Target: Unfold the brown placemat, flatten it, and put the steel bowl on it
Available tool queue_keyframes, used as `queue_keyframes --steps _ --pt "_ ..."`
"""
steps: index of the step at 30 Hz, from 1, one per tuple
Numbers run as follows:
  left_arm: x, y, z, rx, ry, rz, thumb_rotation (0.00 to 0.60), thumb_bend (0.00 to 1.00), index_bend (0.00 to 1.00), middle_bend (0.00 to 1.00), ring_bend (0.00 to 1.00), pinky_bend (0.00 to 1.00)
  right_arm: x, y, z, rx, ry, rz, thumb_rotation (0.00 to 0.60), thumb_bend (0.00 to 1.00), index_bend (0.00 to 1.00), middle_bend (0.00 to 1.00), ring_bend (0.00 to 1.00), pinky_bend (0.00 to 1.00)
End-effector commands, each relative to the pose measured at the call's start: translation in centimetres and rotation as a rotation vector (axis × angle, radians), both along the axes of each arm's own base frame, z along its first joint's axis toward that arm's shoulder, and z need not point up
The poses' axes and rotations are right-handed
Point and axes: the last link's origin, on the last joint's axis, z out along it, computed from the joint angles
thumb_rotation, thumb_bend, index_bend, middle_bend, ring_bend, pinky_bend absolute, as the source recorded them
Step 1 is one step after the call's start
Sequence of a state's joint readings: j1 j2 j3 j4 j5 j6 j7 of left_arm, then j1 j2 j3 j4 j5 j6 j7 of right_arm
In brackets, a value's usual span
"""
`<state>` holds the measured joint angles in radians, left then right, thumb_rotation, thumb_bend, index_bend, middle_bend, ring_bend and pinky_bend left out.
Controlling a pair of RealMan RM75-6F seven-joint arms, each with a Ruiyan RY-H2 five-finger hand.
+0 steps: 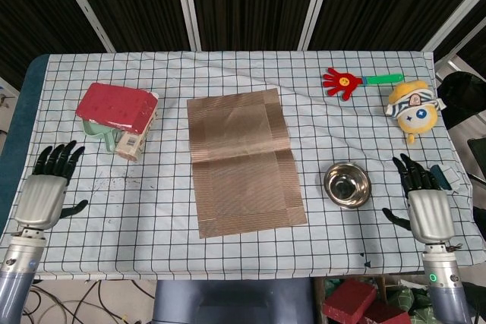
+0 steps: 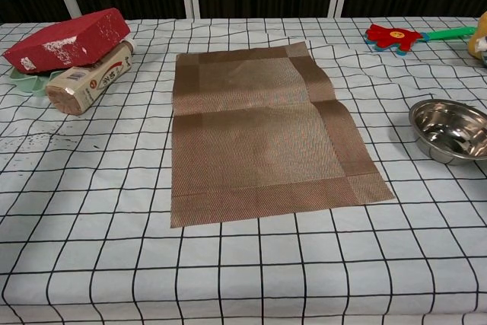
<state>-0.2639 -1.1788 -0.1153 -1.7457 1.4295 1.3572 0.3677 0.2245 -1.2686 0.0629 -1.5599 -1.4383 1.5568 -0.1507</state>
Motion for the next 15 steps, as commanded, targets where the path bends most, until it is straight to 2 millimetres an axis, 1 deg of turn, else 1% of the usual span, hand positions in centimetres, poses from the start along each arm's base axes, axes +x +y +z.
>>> queue_keyframes --steps 1,2,7,12,15 --pt "1.6 1.1 -1.6 -0.058 0.037 -0.041 0.600 0.00 0.00 0.00 0.00 0.05 -0.4 0.0 -0.2 0.004 -0.048 -0.017 0.600 0.07 0.07 0.05 0.11 0.21" --pt "2.1 1.4 -2.2 -0.080 0.060 -0.058 0.600 0.00 0.00 0.00 0.00 0.06 -0.4 -0.1 -0.2 0.005 -0.051 -0.011 0.600 0.07 0.07 0.05 0.11 0.21" --pt "4.0 2.1 -4.2 -0.141 0.133 -0.134 0.600 0.00 0.00 0.00 0.00 0.06 -0.5 -0.4 -0.2 -0.003 -0.042 0.013 0.600 0.07 0.07 0.05 0.11 0.21" --pt "6.0 2.9 -6.1 -0.186 0.167 -0.194 0.600 0.01 0.01 0.00 0.00 0.06 -0.8 -0.3 -0.1 0.003 -0.068 -0.004 0.600 0.07 0.07 0.05 0.11 0.21" --pt "6.7 3.3 -7.2 -0.211 0.189 -0.220 0.600 0.01 0.02 0.00 0.00 0.06 -0.9 -0.4 -0.1 0.002 -0.071 -0.005 0.600 0.07 0.07 0.05 0.11 0.21"
